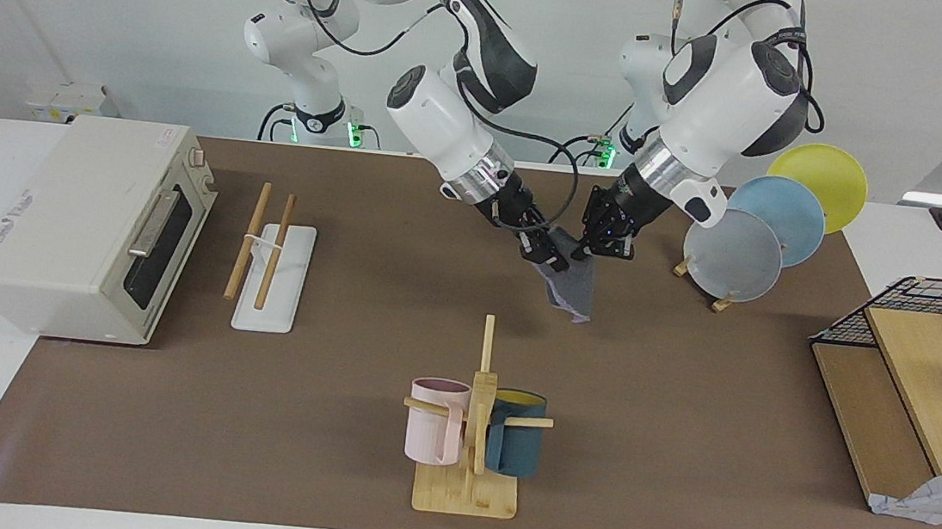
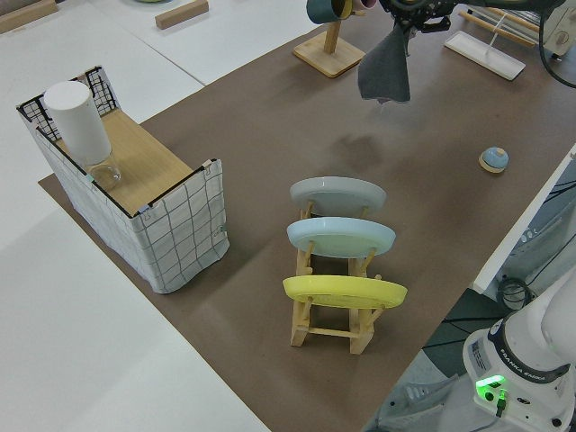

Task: Fold towel and hang on rack
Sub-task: 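Carry the towel with the right gripper while the left gripper opens, withdraws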

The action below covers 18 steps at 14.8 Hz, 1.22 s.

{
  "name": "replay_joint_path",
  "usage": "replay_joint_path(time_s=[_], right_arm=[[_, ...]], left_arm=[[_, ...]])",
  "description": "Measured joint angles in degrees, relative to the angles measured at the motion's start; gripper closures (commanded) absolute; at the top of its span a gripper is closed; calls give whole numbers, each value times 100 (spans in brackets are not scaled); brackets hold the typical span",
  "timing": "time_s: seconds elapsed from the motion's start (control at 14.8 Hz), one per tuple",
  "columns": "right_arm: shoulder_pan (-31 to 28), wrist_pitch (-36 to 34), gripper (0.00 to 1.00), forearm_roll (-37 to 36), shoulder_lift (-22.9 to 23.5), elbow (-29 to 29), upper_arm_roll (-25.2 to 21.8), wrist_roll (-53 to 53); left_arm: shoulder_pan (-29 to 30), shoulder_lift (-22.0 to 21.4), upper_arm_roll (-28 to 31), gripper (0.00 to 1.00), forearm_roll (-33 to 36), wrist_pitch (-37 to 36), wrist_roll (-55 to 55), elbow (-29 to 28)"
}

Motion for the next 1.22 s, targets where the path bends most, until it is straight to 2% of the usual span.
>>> replay_joint_path(time_s=[0.34,0.47,0.61,0.88,1.08,1.22], right_arm=[[-27,-503,100,-148,1,24,-17,-580],[-63,-1239,100,-895,-21,73,-78,-1056],[-218,-2085,100,-1745,-168,107,-145,-1576],[-652,-3497,100,-2904,-566,88,-184,-2838],[-854,-4088,100,-3626,-674,-17,-193,-3427],[-998,-4296,100,-3988,-699,-121,-195,-3649]], left_arm=[[-92,-10,-6,0,3,3,190,-20],[-94,-18,10,0,4,3,719,-29],[-39,-25,65,0,6,3,1499,-58],[479,-79,128,0,7,-62,3542,-207],[845,-108,149,0,109,-218,4970,-244],[961,-115,155,0,493,-232,5685,-244]])
